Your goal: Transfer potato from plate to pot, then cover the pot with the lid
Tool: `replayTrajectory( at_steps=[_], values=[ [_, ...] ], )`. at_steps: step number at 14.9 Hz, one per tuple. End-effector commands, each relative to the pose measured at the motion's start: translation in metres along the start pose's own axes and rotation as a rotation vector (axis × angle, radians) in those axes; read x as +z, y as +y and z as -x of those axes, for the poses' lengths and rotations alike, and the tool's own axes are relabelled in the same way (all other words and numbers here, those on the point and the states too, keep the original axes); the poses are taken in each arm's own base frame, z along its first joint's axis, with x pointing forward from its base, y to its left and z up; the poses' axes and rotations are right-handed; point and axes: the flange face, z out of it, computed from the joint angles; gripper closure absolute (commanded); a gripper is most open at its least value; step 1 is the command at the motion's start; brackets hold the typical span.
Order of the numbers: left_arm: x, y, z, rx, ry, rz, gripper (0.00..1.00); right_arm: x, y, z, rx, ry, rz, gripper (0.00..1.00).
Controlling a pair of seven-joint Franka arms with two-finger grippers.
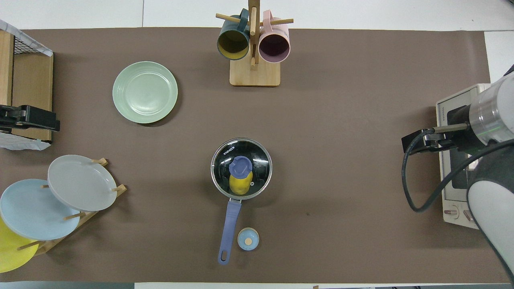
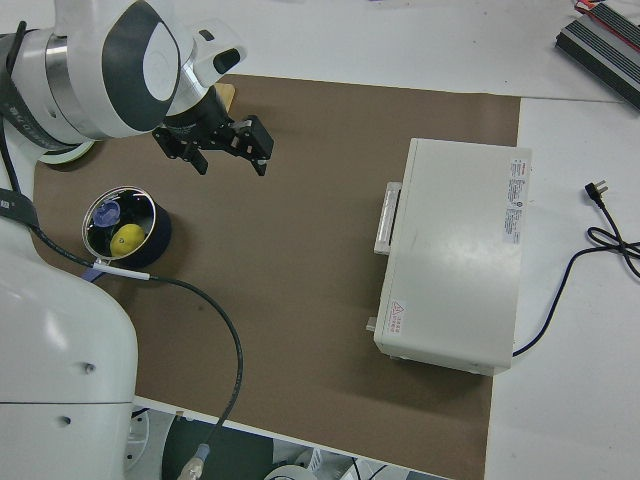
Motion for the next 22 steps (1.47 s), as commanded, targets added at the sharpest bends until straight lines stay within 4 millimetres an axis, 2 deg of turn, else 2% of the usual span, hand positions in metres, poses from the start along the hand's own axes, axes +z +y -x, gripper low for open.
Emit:
replayTrajectory(
  at_steps=[1,2,5,10,14,22],
  values=[
    [0.0,-0.004,0.006,-0.003,0.002,-0.022,0.0,0.007,0.015,-0.004,-0.017,-0.016,-0.023,0.0],
    [0.0,-0.004,0.006,-0.003,0.002,-0.022,0.0,0.015,0.024,-0.01,-0.001,-0.035,-0.024,0.0],
    [0.0,-0.004,0.006,-0.005,0.002,-0.022,0.0,0.01,0.033,-0.024,-0.01,-0.015,-0.036,0.0],
    [-0.001,-0.004,0.006,-0.003,0.003,-0.022,0.0,0.004,0.035,-0.025,-0.006,0.01,-0.031,0.0],
    [0.0,-0.004,0.006,-0.003,0.002,-0.022,0.0,0.006,0.066,-0.025,0.041,0.009,-0.049,0.0],
    [0.0,-0.004,0.006,-0.003,0.002,-0.022,0.0,0.002,0.081,-0.023,0.069,0.03,-0.051,0.0]
  ],
)
